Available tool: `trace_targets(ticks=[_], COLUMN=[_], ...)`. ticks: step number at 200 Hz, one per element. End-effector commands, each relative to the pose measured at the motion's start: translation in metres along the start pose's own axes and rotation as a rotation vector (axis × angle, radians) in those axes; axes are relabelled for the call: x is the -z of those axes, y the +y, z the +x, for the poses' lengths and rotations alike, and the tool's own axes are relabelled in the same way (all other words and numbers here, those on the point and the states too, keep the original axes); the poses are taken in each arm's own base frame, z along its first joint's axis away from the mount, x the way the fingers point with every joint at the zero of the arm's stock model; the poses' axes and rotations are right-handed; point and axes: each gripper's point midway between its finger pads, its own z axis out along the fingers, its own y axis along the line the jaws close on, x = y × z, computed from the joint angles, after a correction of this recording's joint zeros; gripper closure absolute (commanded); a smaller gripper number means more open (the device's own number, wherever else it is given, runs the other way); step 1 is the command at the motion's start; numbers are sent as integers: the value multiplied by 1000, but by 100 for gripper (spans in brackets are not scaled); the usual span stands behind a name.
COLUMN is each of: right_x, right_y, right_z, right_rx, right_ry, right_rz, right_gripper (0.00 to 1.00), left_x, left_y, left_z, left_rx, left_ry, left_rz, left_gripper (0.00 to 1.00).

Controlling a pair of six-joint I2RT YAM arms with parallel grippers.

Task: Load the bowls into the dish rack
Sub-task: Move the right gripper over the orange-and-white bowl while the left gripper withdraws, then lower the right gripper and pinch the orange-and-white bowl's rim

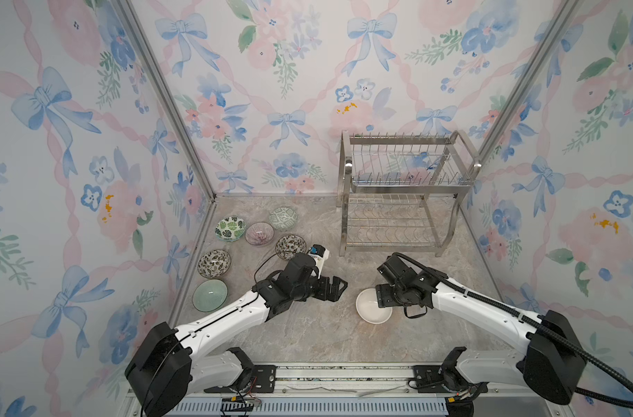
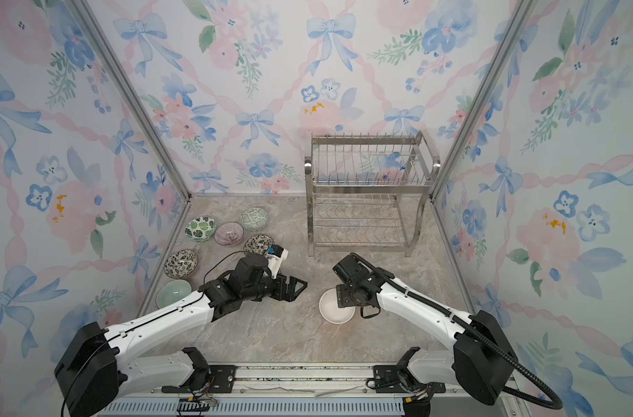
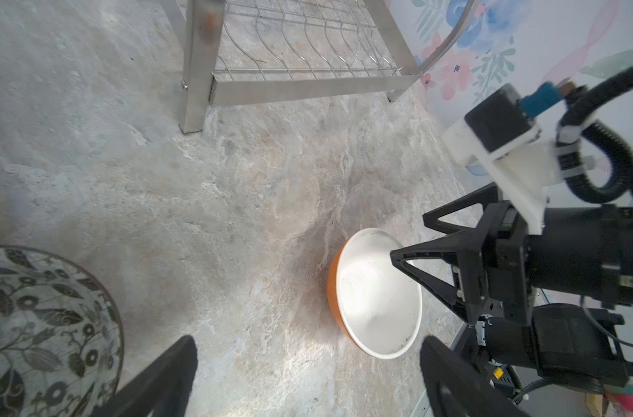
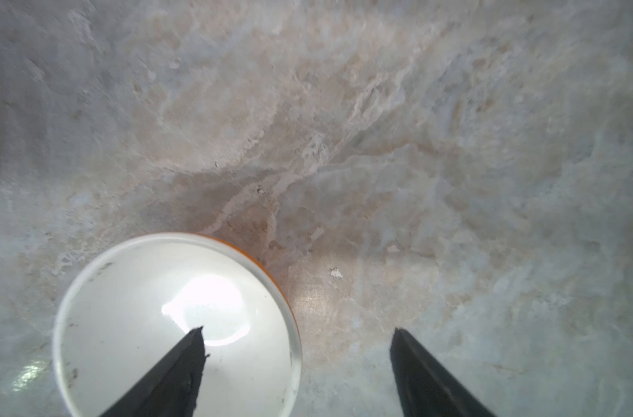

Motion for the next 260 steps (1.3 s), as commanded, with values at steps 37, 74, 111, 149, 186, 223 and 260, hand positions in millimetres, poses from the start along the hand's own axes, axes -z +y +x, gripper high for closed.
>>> trace_targets(ticks=[37, 74, 111, 149, 186, 223, 260], right_x=[-28, -28, -23, -27, -37, -42, -46], right_y=[4, -13, -30, -50, -73, -83, -88], right_z=[11, -4, -26, -40, -49, -52, -59], right_rx=[3, -36, -92, -105, -144, -159, -169], right_ry=[70, 64, 25, 38, 61, 25, 21], right_rz=[1, -12, -7, 41, 88, 126, 144], right_gripper=[38, 52, 67, 70, 68, 68, 68], left_x=[-2, -5, -11, -15, -23, -21, -20], left_y=[-5, 1, -8, -17, -27, -23, -22], left_z=[-2, -11, -23, -50, -52, -45, -40], left_rx=[35, 47, 14, -57, -70, -65, -83], left_ry=[-43, -77, -68, -101, -75, -76, -53], left_rz=[60, 21, 37, 19, 61, 60, 56], left_gripper=[2, 2, 2, 2, 2, 2, 2])
